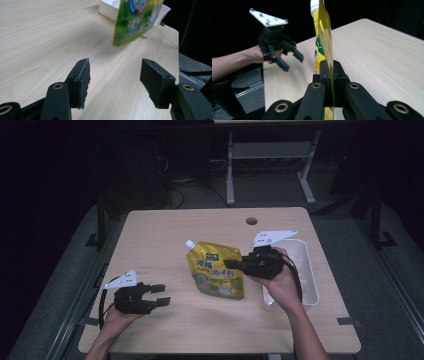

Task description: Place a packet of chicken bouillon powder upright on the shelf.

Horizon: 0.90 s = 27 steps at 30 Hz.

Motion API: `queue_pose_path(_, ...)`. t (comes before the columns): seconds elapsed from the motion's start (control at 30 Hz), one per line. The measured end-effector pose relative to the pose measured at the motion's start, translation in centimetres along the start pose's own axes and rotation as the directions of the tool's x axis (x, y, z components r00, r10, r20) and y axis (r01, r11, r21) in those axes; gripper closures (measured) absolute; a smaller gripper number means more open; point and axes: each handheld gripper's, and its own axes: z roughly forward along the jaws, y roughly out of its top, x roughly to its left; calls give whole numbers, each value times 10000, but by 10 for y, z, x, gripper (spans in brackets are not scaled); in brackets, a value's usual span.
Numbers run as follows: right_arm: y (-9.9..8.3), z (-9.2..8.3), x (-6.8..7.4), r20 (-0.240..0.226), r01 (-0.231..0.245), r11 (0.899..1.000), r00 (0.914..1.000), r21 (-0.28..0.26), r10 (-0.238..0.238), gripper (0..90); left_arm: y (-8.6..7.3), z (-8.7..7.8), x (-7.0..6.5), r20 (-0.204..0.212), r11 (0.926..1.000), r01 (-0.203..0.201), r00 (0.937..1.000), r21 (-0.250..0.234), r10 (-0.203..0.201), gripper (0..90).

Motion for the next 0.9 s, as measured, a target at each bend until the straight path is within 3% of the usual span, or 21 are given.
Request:
queue_pose_path(0.27,6,-22,-26,631,0,10000,9980,2,0,894,-1,1,0,23,9999,121,9999,-14,-121,403)
queue_pose_path(0.5,12,-34,-48,726,15,10000,9974,49,-19,894,-3,3,0,24,9999,138,9999,60,-139,398)
queue_pose_path(0.9,14,-48,-70,1052,-292,9996,9940,-4,291,894,-5,4,2,-503,9993,94,9987,351,-76,317)
